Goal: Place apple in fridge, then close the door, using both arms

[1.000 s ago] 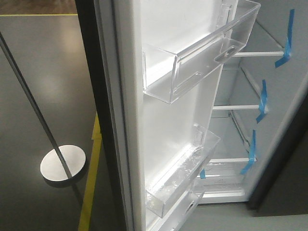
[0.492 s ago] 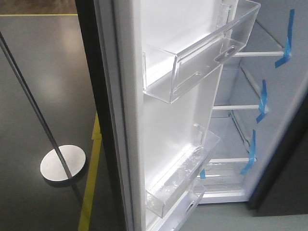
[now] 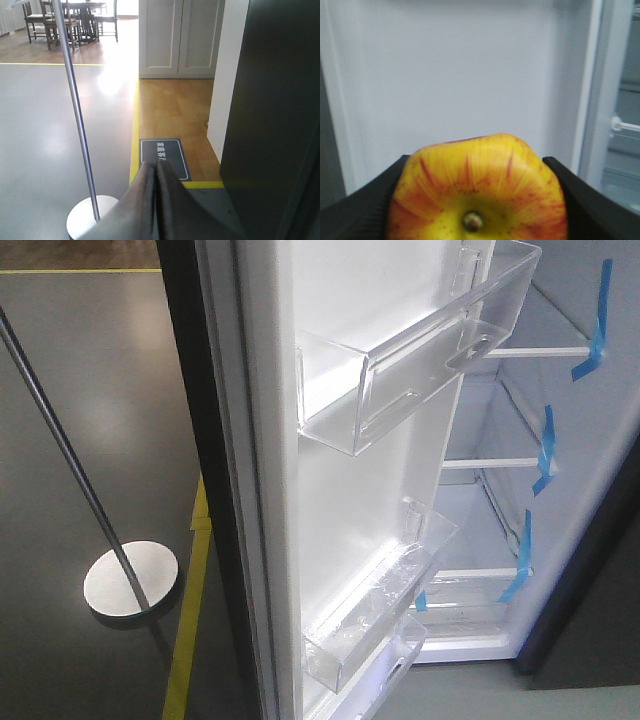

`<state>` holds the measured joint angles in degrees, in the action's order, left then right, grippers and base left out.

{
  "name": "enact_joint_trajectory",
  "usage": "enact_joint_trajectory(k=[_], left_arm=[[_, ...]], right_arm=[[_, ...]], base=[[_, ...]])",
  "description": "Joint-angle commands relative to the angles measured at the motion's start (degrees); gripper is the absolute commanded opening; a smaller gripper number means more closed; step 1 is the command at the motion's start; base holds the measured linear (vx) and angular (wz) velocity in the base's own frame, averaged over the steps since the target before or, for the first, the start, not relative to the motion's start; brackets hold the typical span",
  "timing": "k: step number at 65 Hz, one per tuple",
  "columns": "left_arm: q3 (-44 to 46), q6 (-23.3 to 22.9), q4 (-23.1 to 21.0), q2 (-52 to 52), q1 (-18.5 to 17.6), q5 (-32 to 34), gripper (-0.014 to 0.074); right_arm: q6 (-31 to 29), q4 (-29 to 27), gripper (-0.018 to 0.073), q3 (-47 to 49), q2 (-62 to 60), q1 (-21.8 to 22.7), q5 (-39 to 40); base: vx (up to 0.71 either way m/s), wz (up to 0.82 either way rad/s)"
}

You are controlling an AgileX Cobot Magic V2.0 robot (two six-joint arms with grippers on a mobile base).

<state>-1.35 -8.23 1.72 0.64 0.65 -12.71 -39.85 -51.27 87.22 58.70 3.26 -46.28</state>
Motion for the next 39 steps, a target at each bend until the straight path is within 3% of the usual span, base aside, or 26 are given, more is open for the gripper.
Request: enact_joint_trajectory(k=[1, 5, 11, 27, 39], left_arm=[[1.0, -0.5, 0.0, 0.8, -0.1, 4.3, -0.0006], [1.0, -0.5, 0.0, 0.8, -0.1, 4.3, -0.0006], [1.0, -0.5, 0.0, 0.8, -0.1, 4.3, -0.0006], [1.0, -0.5, 0.0, 0.8, -0.1, 4.3, -0.0006], [1.0, -0.5, 0.0, 0.8, -0.1, 4.3, -0.0006]], right_arm=[[-11.8, -14.9, 0.0077, 2.0, 5.1, 0.2, 4.8], [-17.7, -20.9, 0.0077, 3.7, 9.6, 0.2, 3.1], [-21.3, -25.4, 0.0077, 8.2, 15.7, 0.2, -0.4], [-21.2, -25.5, 0.0078, 19.7, 29.9, 0.1, -9.8], [-21.2, -23.4, 0.0085, 20.9, 35.3, -1.5, -10.3]], base=[[0.00, 0.00], [0.00, 0.00], [0.00, 0.00], [0.00, 0.00], [0.00, 0.00]])
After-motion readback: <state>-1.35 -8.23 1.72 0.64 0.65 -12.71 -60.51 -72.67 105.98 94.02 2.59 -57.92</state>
